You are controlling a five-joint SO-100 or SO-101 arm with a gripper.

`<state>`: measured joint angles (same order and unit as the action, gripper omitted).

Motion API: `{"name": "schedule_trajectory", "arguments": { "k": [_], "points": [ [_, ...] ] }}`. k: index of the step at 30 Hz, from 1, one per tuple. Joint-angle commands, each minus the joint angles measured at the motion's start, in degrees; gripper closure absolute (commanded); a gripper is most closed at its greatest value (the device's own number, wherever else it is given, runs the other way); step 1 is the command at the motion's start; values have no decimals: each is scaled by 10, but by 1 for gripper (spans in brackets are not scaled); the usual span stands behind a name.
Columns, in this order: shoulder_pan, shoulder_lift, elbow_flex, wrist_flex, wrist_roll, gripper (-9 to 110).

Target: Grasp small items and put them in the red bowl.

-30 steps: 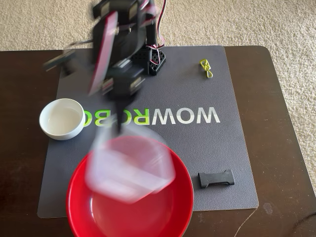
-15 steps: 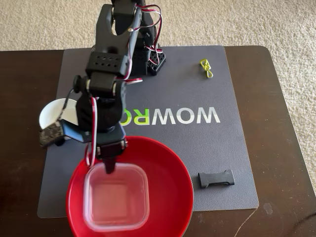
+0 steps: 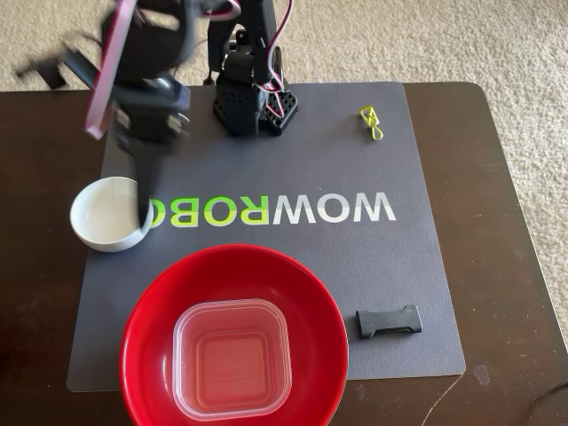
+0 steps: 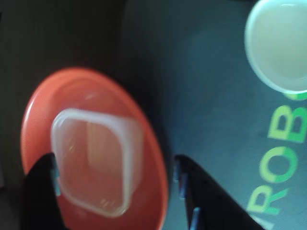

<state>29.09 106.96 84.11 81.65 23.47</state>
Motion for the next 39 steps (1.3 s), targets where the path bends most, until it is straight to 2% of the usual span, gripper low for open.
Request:
{"name": "schedule_trajectory", "arguments": {
  "k": [1, 5, 11, 18, 28, 30, 33, 34, 39],
  "points": [
    [176, -33, 49, -24, 82, 70],
    [265, -159, 62, -111, 134, 72],
    [242, -262, 57, -185, 122, 72],
    [187, -258, 25, -188, 85, 72],
    [188, -343, 32, -184, 76, 75],
    [192, -371, 32, -184, 85, 80],
    [192, -402, 26, -183, 100, 99],
    [192, -403, 28, -182, 104, 101],
    [176, -374, 33, -176, 106, 101]
  ]
}}
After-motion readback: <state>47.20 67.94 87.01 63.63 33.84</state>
